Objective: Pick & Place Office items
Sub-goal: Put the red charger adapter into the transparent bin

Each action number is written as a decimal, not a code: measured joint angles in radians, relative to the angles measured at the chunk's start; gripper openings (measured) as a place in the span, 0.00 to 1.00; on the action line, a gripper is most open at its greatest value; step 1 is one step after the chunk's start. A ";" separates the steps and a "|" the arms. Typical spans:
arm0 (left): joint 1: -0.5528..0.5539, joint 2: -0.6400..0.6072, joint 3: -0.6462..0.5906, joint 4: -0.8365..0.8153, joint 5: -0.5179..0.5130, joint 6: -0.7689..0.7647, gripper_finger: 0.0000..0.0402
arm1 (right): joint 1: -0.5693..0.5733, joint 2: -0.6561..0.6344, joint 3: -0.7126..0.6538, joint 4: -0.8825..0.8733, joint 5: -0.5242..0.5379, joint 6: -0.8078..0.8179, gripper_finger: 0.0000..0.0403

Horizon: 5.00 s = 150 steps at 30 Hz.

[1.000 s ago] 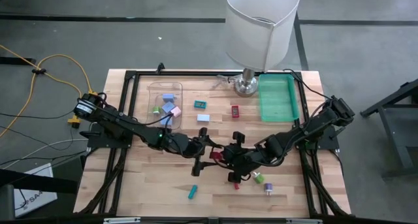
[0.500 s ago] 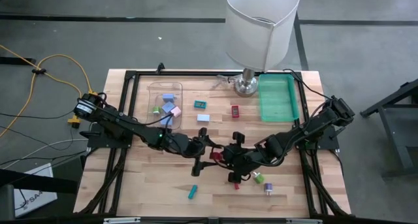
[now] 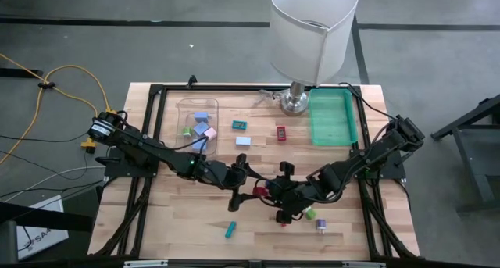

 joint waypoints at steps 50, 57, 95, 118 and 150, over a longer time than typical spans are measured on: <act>-0.020 0.000 0.000 0.003 -0.006 0.030 0.30 | -0.001 0.000 0.000 0.003 -0.005 -0.005 0.35; -0.020 0.000 0.000 0.002 -0.006 0.010 0.30 | 0.000 0.000 0.000 0.002 -0.007 -0.004 0.42; -0.023 -0.021 -0.001 -0.093 0.000 -0.057 0.30 | -0.007 -0.072 0.001 -0.337 -0.118 0.078 0.47; -0.013 -0.271 -0.001 -0.378 -0.004 -0.044 0.30 | -0.007 -0.072 0.001 -0.105 -0.169 0.077 0.47; 0.127 -0.393 0.000 -0.907 -0.099 -0.278 0.30 | -0.007 -0.072 0.000 0.240 -0.167 0.077 0.47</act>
